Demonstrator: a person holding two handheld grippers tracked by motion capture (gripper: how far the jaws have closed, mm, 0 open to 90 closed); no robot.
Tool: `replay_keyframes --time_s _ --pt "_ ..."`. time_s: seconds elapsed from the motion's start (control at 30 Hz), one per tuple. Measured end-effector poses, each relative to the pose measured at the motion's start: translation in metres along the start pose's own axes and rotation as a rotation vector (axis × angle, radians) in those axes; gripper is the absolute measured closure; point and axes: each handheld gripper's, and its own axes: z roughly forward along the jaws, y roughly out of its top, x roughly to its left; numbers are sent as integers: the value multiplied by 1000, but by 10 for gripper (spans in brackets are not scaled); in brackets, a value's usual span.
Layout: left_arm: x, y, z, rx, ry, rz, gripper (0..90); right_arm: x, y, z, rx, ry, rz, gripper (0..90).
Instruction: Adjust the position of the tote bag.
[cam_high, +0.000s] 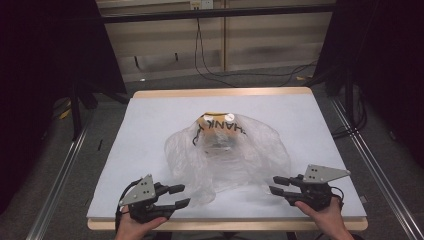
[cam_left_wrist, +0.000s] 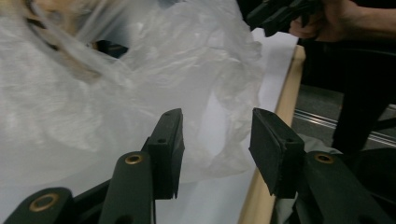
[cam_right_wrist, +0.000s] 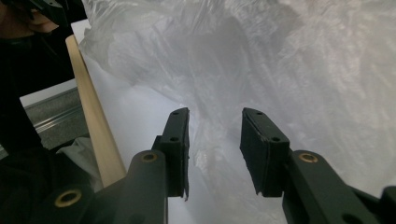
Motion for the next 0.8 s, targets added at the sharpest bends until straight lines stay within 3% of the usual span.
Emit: replay_keyframes --time_s 0.23,0.3,0.37,0.6,0.8 --pt "-10 5 17 30 -56 56 526 2 -2 6 41 22 -14 603" --pt "-9 4 21 40 -76 65 582 1 -3 8 57 25 -15 595" --pt "-8 1 26 48 -67 55 575 0 -4 10 67 25 -15 590" --pt "-7 -3 39 108 -51 74 502 0 -5 15 111 13 -24 585" --pt "-8 -6 46 148 -62 91 555 -3 -8 19 133 17 -23 613"
